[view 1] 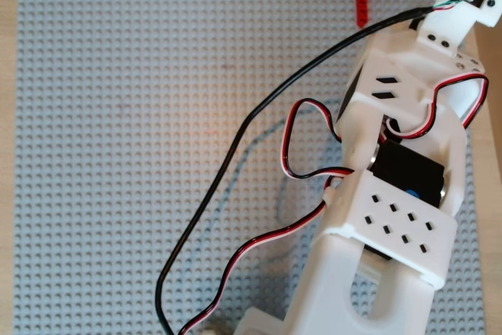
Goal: Grab the Lego and store it in red box
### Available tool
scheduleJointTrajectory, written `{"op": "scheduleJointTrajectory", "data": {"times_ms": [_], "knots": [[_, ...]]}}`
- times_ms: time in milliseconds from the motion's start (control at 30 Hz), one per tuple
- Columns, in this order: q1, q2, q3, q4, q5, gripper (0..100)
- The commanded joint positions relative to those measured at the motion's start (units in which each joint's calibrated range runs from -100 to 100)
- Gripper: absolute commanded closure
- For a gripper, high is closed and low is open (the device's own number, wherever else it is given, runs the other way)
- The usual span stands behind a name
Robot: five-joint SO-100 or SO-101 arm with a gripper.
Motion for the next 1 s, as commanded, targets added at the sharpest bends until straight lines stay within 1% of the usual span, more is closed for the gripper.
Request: {"op": "scheduleJointTrajectory", "data": {"times_ms": [0, 167, 233, 500, 667, 967], "knots": [[-2.8, -18.2, -3.3, 13.5, -0.2, 98], [-7.9, -38.5, -3.3, 30.4, -0.2, 98], [-10.2, -46.1, -3.3, 35.6, -0.2, 98], [-15.8, -72.0, -3.3, 48.4, -0.2, 98], [-18.1, -81.6, -3.2, 53.5, -0.2, 98], [-18.5, -82.2, -9.3, 63.5, -0.2, 98]]}}
